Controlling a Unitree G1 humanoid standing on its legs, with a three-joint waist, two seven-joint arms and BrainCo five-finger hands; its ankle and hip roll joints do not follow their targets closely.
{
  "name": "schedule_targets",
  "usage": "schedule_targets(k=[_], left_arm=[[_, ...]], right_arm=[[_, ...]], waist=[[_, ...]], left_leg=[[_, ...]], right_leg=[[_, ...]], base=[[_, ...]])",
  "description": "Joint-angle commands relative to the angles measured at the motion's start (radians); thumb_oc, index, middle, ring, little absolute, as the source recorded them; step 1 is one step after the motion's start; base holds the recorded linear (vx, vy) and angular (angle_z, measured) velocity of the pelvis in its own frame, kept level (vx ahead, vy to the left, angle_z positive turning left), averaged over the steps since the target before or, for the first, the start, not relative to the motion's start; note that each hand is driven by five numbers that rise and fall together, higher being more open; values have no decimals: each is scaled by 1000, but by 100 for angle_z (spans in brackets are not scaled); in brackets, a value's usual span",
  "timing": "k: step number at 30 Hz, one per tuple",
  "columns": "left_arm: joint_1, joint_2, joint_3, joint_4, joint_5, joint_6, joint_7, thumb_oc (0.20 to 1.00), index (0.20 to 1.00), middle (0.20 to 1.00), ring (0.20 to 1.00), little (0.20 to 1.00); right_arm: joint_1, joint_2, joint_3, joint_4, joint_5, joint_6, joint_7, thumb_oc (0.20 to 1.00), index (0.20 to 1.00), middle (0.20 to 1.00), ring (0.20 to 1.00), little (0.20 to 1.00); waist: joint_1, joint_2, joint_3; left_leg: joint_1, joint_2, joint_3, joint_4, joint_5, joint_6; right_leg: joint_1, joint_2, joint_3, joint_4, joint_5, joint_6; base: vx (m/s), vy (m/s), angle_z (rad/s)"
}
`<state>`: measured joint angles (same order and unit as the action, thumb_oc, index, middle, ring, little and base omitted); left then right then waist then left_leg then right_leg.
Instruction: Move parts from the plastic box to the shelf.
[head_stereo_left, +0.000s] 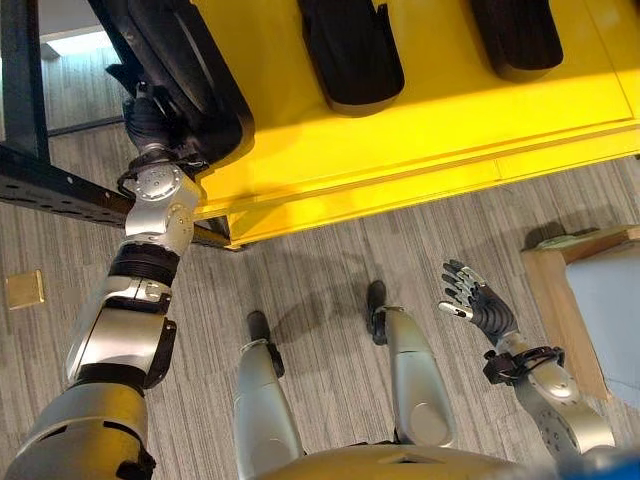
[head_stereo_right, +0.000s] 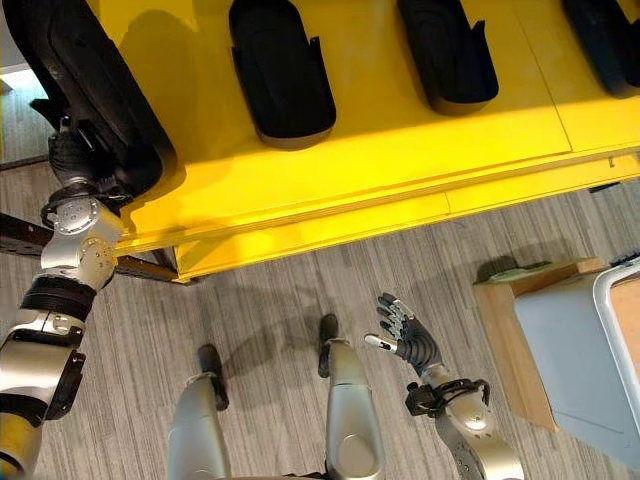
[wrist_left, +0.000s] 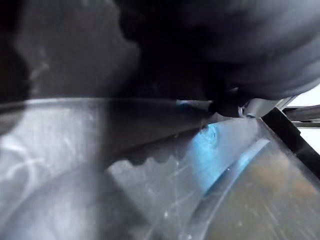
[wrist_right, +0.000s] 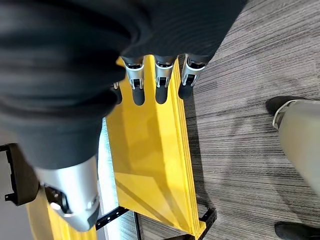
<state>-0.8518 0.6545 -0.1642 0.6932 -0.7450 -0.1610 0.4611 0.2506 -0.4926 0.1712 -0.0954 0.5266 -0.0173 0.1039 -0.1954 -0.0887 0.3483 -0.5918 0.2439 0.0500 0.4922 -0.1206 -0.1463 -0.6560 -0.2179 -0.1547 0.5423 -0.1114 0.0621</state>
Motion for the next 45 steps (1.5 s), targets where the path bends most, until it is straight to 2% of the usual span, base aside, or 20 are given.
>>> schedule_targets(k=[1, 9, 15, 17, 27, 38, 39, 40, 45], left_arm=[[-55, 32, 40, 19, -38, -38, -16, 200, 200, 200, 200, 200], [-45, 33, 54, 46, -52, -29, -17, 200, 200, 200, 200, 200], [-54, 70, 55, 68, -30, -17, -18, 200, 200, 200, 200, 200], [-78, 112, 39, 88, 6, -6, -21, 200, 200, 200, 200, 200], [-88, 165, 37, 103, 37, 2, -13, 200, 200, 200, 200, 200], [-58, 169, 58, 125, 63, 26, -23, 200, 200, 200, 200, 200], [-61, 172, 56, 132, 69, 28, -24, 470, 470, 470, 470, 470], [-64, 172, 56, 135, 69, 28, -25, 1000, 1000, 1000, 1000, 1000], [-84, 168, 44, 142, 51, 28, -35, 1000, 1000, 1000, 1000, 1000]], right_arm=[[24, -39, -9, -53, 36, -23, -4, 1000, 1000, 1000, 1000, 1000], [17, -39, -8, -51, 49, -21, -11, 1000, 1000, 1000, 1000, 1000], [24, -49, -20, -51, 56, -19, -6, 1000, 1000, 1000, 1000, 1000], [29, -55, -25, -50, 65, -19, 0, 1000, 1000, 1000, 1000, 1000], [43, -63, -36, -52, 81, -17, 14, 1000, 1000, 1000, 1000, 1000], [51, -78, -41, -59, 84, -12, 28, 1000, 1000, 1000, 1000, 1000], [53, -80, -44, -60, 84, -13, 28, 1000, 1000, 1000, 1000, 1000], [54, -82, -47, -61, 83, -13, 29, 1000, 1000, 1000, 1000, 1000], [55, -92, -53, -62, 83, -14, 29, 1000, 1000, 1000, 1000, 1000]], waist=[[3, 8, -19], [8, 1, -13], [11, -6, -13], [11, -7, -15], [19, -7, -17], [26, -9, -16], [26, -9, -17], [26, -9, -17], [26, -7, -18]], left_leg=[[-32, 36, -9, 11, 5, -10], [-61, 35, -13, 26, 3, -5], [-81, 33, -14, 40, -3, -3], [-91, 33, -13, 48, -7, -2], [-117, 29, -17, 64, -14, 3], [-139, 29, -21, 78, -16, 3], [-141, 29, -21, 79, -17, 3], [-141, 29, -21, 80, -17, 3], [-147, 28, -26, 84, -17, 4]], right_leg=[[66, -61, 40, -6, -43, 90], [44, -63, 41, -6, -36, 92], [29, -64, 45, -4, -32, 93], [22, -64, 47, -6, -28, 95], [6, -69, 49, -3, -23, 99], [-13, -69, 47, 12, -28, 95], [-15, -69, 47, 12, -28, 95], [-16, -69, 47, 13, -29, 95], [-27, -69, 51, 23, -30, 94]], base=[[0, 0, 0], [0, 0, 0], [0, 0, 0], [0, 0, 0], [0, 0, 0], [0, 0, 0], [0, 0, 0], [0, 0, 0], [0, 0, 0]])
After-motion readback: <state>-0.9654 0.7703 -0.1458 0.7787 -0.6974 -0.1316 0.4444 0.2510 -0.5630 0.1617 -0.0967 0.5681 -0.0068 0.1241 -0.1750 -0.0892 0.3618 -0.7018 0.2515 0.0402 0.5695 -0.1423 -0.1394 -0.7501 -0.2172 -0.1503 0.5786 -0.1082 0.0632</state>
